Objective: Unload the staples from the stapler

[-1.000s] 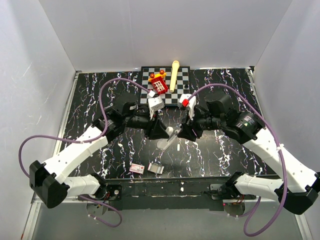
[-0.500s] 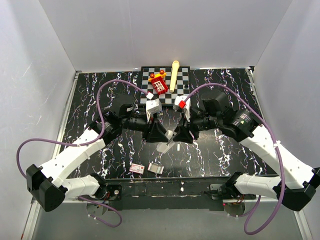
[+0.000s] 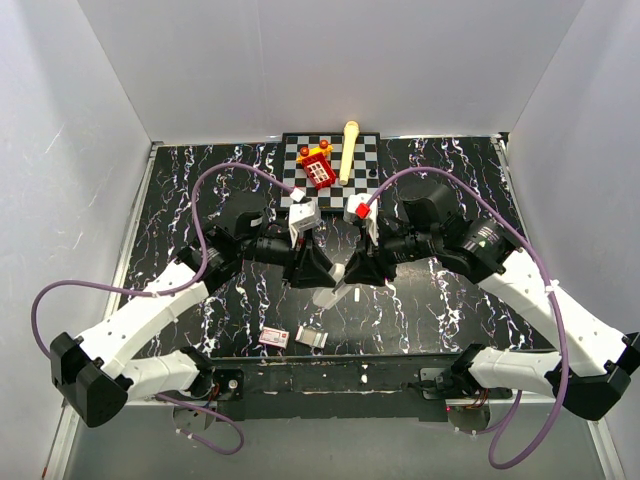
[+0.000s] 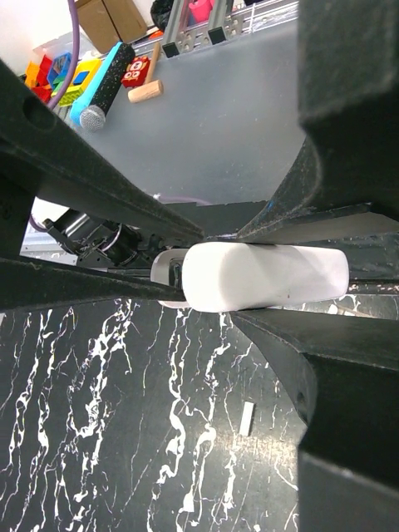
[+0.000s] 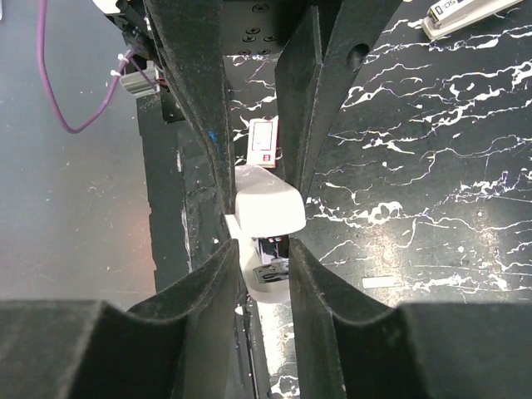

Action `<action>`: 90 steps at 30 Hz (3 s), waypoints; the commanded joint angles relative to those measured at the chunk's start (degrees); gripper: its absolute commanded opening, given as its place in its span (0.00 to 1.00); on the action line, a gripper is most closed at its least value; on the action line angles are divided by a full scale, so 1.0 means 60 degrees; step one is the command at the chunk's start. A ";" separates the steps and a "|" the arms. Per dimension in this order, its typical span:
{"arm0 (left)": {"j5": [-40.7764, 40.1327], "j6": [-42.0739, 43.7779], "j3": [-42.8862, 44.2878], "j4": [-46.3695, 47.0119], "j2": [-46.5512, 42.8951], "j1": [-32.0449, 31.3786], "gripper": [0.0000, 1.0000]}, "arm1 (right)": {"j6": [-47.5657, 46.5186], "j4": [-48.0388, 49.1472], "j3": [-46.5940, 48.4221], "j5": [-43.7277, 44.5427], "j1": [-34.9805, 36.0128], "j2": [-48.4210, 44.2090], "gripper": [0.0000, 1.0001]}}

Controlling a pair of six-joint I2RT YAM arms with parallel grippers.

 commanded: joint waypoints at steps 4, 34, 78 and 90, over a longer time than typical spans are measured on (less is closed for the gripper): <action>0.0290 -0.0125 -0.0139 0.0684 -0.0658 -0.0030 0.00 | -0.0055 0.0173 0.0055 -0.0506 0.0139 -0.0018 0.31; -0.0543 -0.0886 -0.0257 0.1724 -0.1639 -0.0030 0.00 | 0.0691 0.0845 -0.1847 -0.1488 0.0549 -0.1071 0.01; -0.3605 -0.1180 -0.0287 0.1447 -0.0908 -0.0045 0.00 | 0.1717 0.1593 -0.0487 0.3871 0.0593 -0.1426 0.01; -0.4573 -0.1502 0.0021 0.1695 -0.0264 -0.0045 0.00 | 0.2859 0.4360 -0.2097 0.5382 0.0578 -0.0371 0.01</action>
